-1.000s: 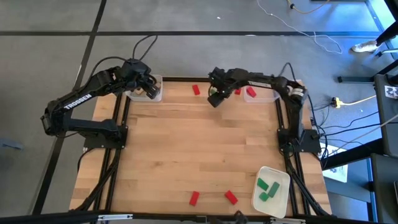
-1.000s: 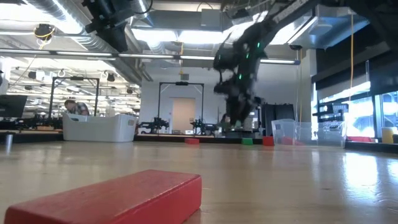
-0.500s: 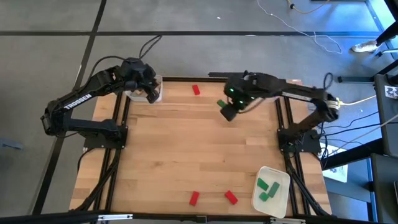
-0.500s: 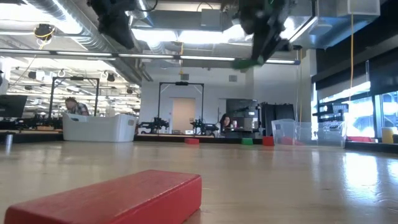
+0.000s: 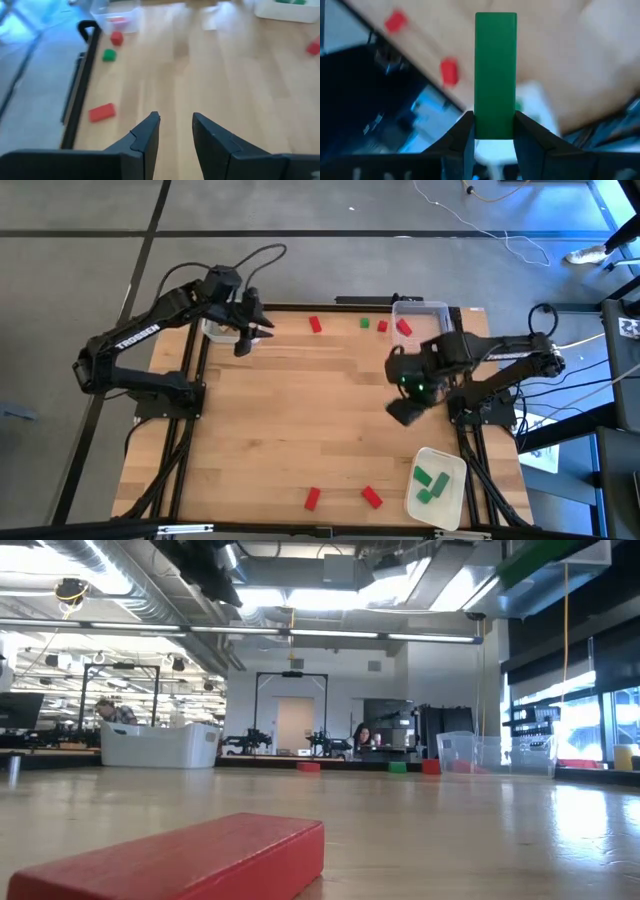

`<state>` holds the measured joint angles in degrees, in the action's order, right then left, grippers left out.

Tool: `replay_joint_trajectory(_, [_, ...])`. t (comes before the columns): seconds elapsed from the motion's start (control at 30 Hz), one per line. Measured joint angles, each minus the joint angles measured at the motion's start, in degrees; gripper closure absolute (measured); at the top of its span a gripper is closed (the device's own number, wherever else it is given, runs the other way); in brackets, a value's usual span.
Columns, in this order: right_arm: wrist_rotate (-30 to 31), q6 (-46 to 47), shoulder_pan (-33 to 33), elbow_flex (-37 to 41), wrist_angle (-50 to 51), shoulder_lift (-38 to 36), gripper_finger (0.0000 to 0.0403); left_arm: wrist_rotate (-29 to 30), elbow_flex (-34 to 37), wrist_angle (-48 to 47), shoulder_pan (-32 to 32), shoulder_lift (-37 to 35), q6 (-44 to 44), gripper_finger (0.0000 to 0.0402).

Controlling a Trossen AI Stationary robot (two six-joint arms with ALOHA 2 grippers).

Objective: Sort & place blocks by color
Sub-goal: Put the green block into the white bin

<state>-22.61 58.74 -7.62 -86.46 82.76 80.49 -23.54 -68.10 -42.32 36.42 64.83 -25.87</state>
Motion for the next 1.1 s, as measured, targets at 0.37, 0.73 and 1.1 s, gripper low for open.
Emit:
replay_joint_trajectory(0.37, [-11.6,25.1,-15.0,2.8,0.7,0.4,0.0302,-2.7,0.0,-0.2,4.3,4.4,-3.1,0.0292])
replay_joint_trajectory(0.73, [-22.2,36.6,-22.9,19.1,-18.4,0.4,0.0302,-2.7,0.0,-0.1,6.1,4.4,-4.3,0.0292])
replay_joint_trajectory(1.1, [-22.1,37.2,-23.1,37.1,-35.6,0.4,0.0302,-2.5,0.0,-0.1,6.2,4.4,-4.3,0.0292])
